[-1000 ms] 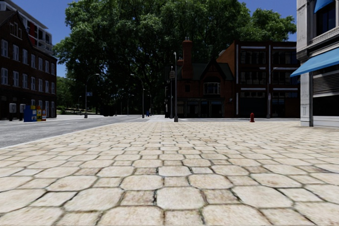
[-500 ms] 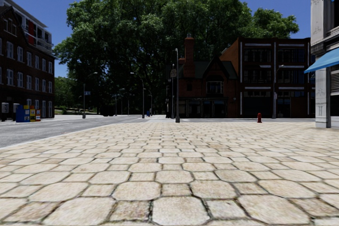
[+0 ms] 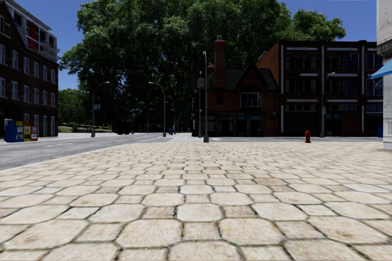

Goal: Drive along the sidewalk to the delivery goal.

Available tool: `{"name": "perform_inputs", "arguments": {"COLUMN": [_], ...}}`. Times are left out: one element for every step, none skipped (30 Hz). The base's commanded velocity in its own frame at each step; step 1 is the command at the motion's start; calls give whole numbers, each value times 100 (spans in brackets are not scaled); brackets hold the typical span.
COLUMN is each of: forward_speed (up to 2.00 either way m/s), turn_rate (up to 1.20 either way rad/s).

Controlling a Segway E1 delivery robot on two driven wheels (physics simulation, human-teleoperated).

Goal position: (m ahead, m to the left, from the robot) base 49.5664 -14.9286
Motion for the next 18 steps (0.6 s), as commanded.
{"name": "perform_inputs", "arguments": {"forward_speed": [200, 200, 200, 200, 200, 200, 200, 200, 200, 200, 200, 200, 200, 200, 200, 200, 200, 200], "turn_rate": [0, 0, 0, 0, 0, 0, 0, 0, 0, 0, 0, 0, 0, 0, 0, 0, 0, 0]}}
